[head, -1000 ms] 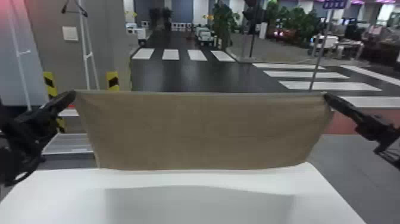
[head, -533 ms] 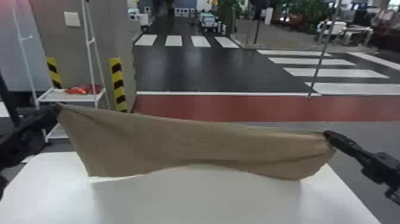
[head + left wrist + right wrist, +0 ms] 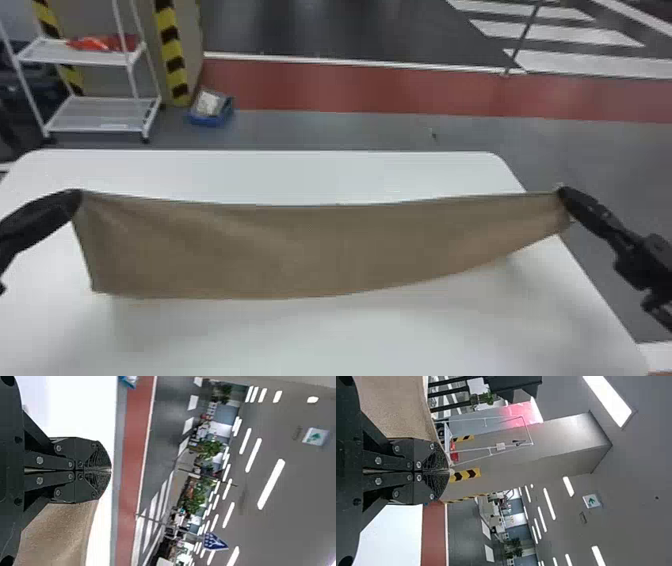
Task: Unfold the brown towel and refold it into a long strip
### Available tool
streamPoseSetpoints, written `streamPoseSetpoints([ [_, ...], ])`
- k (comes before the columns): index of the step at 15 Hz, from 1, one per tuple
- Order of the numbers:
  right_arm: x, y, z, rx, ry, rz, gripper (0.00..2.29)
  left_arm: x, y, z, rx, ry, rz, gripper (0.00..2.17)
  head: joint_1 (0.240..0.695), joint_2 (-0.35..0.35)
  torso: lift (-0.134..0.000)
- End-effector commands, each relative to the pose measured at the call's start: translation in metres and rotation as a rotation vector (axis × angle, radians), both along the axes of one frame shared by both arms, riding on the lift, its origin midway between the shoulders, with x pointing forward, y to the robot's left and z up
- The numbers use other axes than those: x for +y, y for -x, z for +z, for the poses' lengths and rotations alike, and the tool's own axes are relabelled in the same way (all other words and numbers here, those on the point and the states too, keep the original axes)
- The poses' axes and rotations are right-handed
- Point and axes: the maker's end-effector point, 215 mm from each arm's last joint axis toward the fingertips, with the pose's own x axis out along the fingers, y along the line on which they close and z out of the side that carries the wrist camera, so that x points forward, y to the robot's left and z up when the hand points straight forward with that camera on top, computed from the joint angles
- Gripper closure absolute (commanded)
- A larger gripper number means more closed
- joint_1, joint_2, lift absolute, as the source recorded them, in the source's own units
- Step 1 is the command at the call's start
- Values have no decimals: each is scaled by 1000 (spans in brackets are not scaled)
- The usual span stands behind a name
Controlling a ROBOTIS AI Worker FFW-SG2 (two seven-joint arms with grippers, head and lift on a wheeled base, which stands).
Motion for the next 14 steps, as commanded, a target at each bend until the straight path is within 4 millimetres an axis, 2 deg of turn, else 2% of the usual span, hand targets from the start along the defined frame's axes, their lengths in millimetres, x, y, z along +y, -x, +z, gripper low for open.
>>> streamPoseSetpoints([
  [1,-18,35,-9,3,-23,-33,1538,-6,25,-23,63,-13,3,1447,695,-185,-123],
  [4,-29,53,-19,16,-21,-54,1538,-22,49,-53,198,-35,-38,1447,695,-226,-123],
  [6,-27,53,-26,23,-27,-62,1538,-25,46,-69,232,-91,-23,1447,695,-269,-123],
  [8,-22,46,-26,19,-23,-70,1538,-26,35,-84,249,-96,-10,1447,695,-275,-123],
  [10,-26,33,-25,21,-11,-101,1538,-22,24,-89,254,-88,8,1447,695,-273,-123],
  [14,-39,7,-26,39,11,-153,1538,-22,6,-87,238,-107,14,1447,695,-261,-123],
])
